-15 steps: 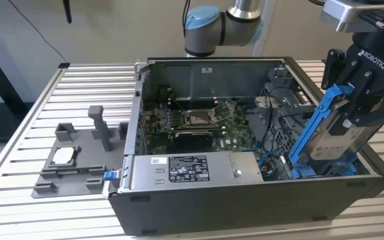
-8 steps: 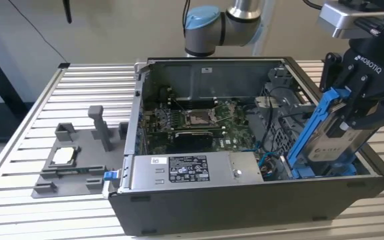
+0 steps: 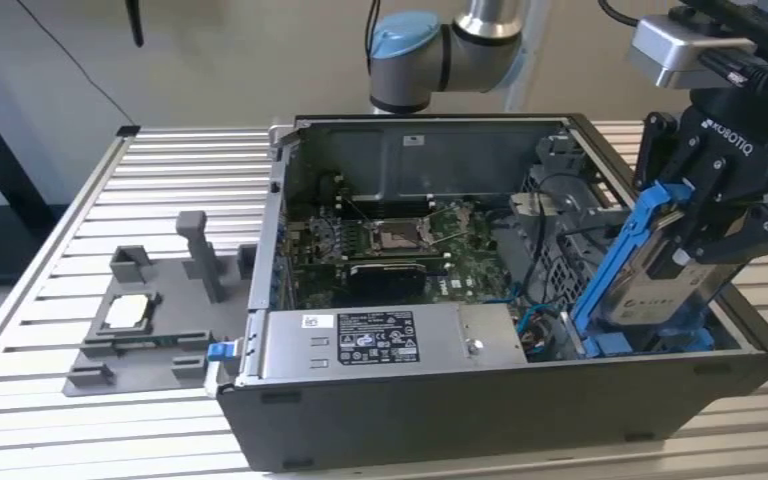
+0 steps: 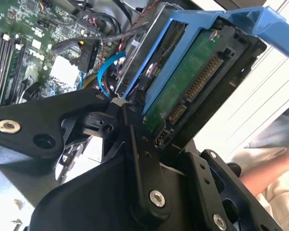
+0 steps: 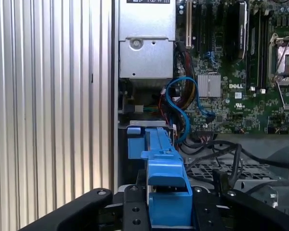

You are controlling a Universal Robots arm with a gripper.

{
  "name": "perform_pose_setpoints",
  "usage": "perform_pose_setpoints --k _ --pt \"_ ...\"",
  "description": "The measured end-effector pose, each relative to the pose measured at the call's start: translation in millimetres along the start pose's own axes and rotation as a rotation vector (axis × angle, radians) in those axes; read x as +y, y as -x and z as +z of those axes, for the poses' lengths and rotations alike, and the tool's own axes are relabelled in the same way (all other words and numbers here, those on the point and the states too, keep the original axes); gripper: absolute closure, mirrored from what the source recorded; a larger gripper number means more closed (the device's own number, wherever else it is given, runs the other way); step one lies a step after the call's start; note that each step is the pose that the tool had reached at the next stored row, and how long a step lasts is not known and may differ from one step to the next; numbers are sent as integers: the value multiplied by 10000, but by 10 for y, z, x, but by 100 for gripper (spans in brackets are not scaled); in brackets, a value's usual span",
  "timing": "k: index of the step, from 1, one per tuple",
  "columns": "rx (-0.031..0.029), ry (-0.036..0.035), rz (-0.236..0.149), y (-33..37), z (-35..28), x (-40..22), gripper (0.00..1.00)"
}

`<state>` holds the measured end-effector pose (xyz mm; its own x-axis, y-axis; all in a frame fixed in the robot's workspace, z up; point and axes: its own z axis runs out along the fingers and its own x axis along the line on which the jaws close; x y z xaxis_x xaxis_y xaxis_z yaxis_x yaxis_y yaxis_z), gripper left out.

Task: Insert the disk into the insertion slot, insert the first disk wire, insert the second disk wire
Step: 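Insert the disk into the insertion slot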

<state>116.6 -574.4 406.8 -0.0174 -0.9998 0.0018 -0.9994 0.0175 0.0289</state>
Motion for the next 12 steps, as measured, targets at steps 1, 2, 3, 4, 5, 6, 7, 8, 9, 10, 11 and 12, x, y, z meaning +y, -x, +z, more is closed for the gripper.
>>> perform_pose_setpoints --k 1,2,3,4,5,6,7,8,9,10,11,12 --pt "-12 0 -1 3 7 1 67" --pt "-20 0 -3 9 10 1 67" --pt "-37 1 -4 14 18 1 67" --pt "-51 1 -5 19 24 2 67" --pt "-61 1 -7 23 32 2 67" --pt "-71 1 -8 27 44 2 67" --pt "-74 1 -10 29 55 2 67" --pt "-75 1 -12 31 68 1 67" --pt "-78 1 -13 31 84 1 67" --pt "-80 1 -15 32 101 0 67" --pt "-78 1 -15 33 117 0 67" --pt "-79 1 -15 33 132 0 67"
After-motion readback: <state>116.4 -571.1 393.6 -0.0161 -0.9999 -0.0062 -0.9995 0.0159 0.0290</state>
